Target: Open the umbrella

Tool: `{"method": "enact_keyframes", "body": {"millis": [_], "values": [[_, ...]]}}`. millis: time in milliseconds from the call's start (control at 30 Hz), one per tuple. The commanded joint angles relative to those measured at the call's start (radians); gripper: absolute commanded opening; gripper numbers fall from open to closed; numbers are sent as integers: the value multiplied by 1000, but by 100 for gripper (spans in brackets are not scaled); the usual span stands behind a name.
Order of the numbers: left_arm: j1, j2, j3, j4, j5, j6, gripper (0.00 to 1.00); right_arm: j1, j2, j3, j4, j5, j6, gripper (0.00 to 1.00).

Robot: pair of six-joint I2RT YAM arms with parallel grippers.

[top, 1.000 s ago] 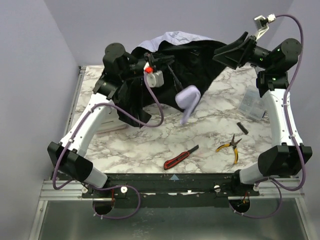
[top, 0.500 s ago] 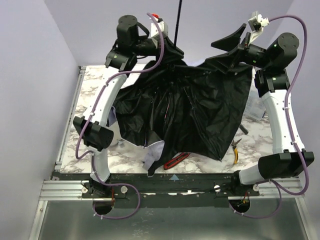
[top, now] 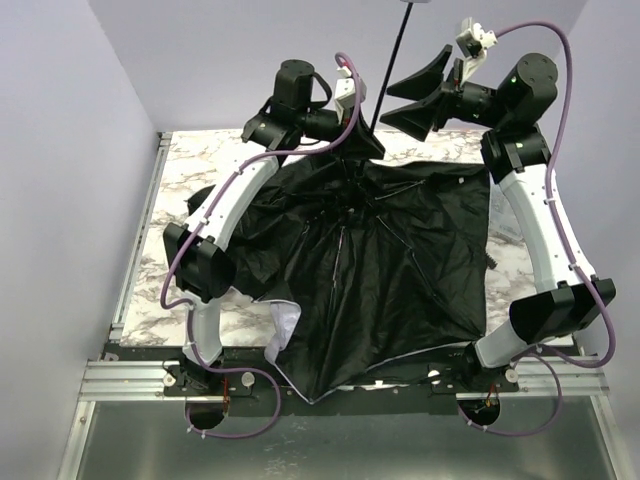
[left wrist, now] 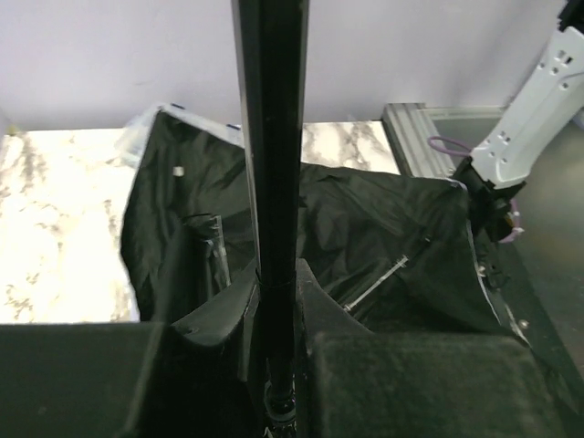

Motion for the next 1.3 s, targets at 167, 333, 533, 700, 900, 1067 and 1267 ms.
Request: {"method": "enact_keyframes", "body": {"millis": [167, 333, 533, 700, 900, 1067, 1267], "values": [[-25, -51, -3, 26, 118, -48, 0, 39, 51, 17, 54, -45, 67, 44], [-6, -65, -17, 45, 35, -79, 34, 42, 64, 32, 68, 1, 86, 0], [128, -209, -169, 319, -319, -154, 67, 34, 26, 14, -7, 409, 10, 0], [140, -339, -259, 321, -707, 123, 70, 36, -6, -59, 44, 872, 109, 0], [72, -349, -233, 171, -783, 282, 70, 36, 32, -14, 67, 1095, 267, 0], [-19, -325, -289, 219, -756, 375, 70, 43, 32, -32, 123, 1035, 410, 0], [-78, -177, -149, 188, -713, 406, 57, 56, 9, -82, 190, 1029, 466, 0]]}}
